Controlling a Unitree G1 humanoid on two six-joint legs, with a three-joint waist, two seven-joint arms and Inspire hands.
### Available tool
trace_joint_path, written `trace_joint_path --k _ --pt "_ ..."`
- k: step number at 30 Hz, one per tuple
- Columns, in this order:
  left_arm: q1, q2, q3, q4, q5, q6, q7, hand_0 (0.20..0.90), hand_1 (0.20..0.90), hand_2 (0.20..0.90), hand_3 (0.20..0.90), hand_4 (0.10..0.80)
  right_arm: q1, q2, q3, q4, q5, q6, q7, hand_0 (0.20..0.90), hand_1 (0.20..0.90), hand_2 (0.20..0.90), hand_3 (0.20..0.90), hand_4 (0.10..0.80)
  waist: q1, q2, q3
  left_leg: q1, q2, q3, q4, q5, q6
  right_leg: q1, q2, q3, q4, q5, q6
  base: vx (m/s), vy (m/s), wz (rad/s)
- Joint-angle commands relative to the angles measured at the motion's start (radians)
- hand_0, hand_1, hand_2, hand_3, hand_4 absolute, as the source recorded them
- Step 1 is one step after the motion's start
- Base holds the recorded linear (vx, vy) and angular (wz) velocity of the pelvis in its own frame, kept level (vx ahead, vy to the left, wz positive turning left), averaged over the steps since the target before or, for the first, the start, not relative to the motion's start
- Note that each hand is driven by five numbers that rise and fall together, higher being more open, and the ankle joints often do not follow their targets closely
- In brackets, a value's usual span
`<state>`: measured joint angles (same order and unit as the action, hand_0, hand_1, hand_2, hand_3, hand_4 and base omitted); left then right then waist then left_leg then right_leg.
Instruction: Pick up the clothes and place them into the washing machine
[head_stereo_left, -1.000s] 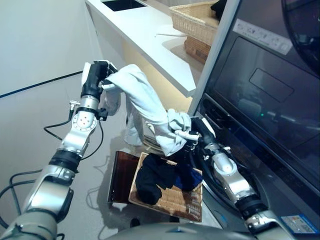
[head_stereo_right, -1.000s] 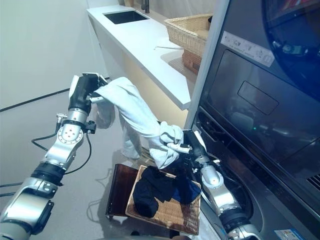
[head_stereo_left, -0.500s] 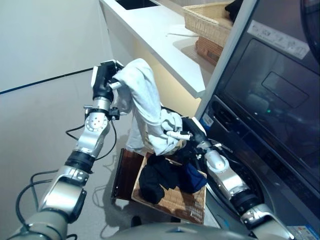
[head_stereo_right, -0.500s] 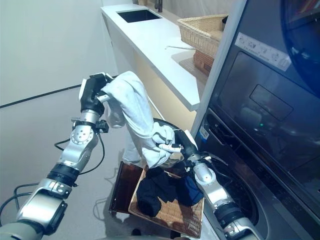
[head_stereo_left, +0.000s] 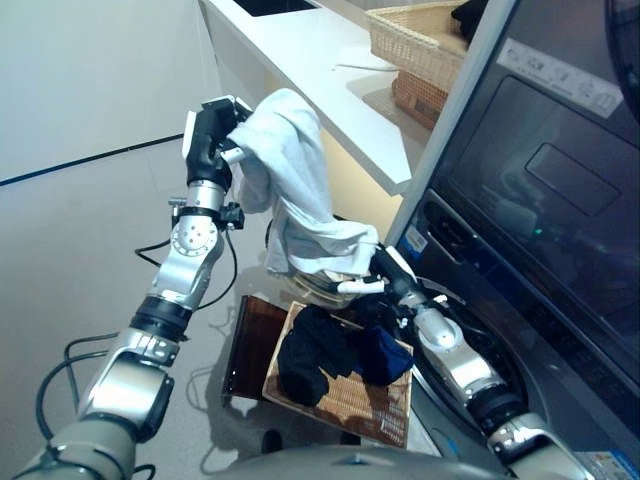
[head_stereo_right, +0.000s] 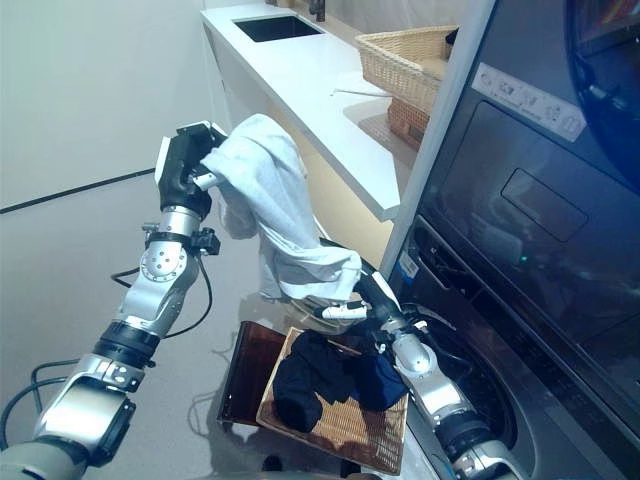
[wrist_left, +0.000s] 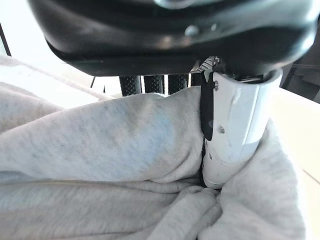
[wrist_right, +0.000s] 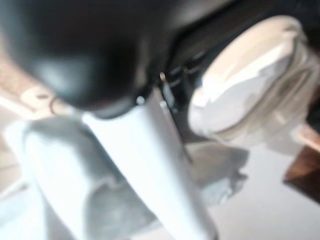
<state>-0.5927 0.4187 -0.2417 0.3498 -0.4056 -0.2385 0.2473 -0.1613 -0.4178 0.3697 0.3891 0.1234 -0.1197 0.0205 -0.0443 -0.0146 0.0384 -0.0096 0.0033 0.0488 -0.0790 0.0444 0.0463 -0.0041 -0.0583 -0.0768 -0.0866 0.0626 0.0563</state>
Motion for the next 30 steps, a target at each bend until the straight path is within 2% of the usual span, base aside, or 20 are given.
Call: trace_joint_path --k 1,3,5,11,20,27,30 --pt "-0.251 0.006 0.055 -0.044 -0.02 -0.142 0.008 0.2 0.2 0.2 0.2 0.3 -0.008 -0.037 -0.062 -0.04 -0.026 -0.063 0.001 0.9 0.9 0.9 0.9 0.8 0.008 -0.032 -0.112 -0.002 -0.005 -0.004 0.072 -0.094 -0.046 0.016 -0.032 -0.013 0.03 -0.06 0.036 0.0 0.0 0.0" --pt "-0.25 0.007 0.056 -0.044 -0.021 -0.142 0.007 0.2 0.2 0.2 0.2 0.3 -0.005 -0.038 -0.071 -0.038 -0.028 -0.063 -0.006 0.9 0.9 0.9 0.9 0.8 0.007 -0.032 -0.112 -0.002 -0.004 -0.004 0.073 -0.094 -0.045 0.017 -0.032 -0.013 0.03 -0.06 0.036 0.0 0.0 0.0" --pt "-0.245 0.014 0.063 -0.046 -0.035 -0.145 0.018 0.2 0.2 0.2 0.2 0.3 0.004 -0.021 -0.125 -0.02 -0.026 -0.073 -0.07 0.9 0.9 0.9 0.9 0.8 0.003 -0.029 -0.113 -0.001 -0.003 -0.003 0.074 -0.096 -0.044 0.017 -0.032 -0.012 0.031 -0.062 0.037 0.0 0.0 0.0" --pt "-0.235 0.013 0.074 -0.05 -0.066 -0.155 0.027 0.2 0.2 0.2 0.2 0.3 0.001 -0.006 -0.145 -0.022 -0.043 -0.073 -0.106 0.9 0.9 0.9 0.9 0.8 0.001 -0.024 -0.113 0.001 -0.004 -0.001 0.075 -0.099 -0.043 0.015 -0.032 -0.009 0.034 -0.063 0.037 0.005 0.003 -0.02" --pt "-0.214 0.038 0.132 -0.035 -0.099 -0.163 0.041 0.2 0.2 0.2 0.2 0.3 0.012 -0.015 -0.119 0.029 -0.086 -0.044 -0.085 0.9 0.9 0.9 0.9 0.8 0.001 -0.022 -0.111 0.005 -0.004 0.003 0.075 -0.102 -0.044 0.019 -0.032 -0.005 0.031 -0.064 0.037 0.002 0.0 -0.01" --pt "-0.221 0.097 0.174 -0.006 -0.106 -0.168 0.071 0.2 0.2 0.2 0.2 0.3 0.026 -0.019 -0.11 0.064 -0.093 -0.039 -0.077 0.9 0.9 0.9 0.9 0.8 0.002 -0.018 -0.11 0.009 -0.005 0.004 0.073 -0.103 -0.044 0.021 -0.032 -0.004 0.03 -0.064 0.038 0.0 0.0 0.0" --pt "-0.23 0.146 0.195 0.024 -0.108 -0.171 0.087 0.2 0.2 0.2 0.2 0.3 0.031 -0.021 -0.108 0.076 -0.085 -0.043 -0.069 0.9 0.9 0.9 0.9 0.8 0.005 -0.016 -0.113 0.012 -0.006 0.004 0.073 -0.104 -0.044 0.025 -0.033 -0.003 0.027 -0.064 0.039 0.0 0.0 0.0"
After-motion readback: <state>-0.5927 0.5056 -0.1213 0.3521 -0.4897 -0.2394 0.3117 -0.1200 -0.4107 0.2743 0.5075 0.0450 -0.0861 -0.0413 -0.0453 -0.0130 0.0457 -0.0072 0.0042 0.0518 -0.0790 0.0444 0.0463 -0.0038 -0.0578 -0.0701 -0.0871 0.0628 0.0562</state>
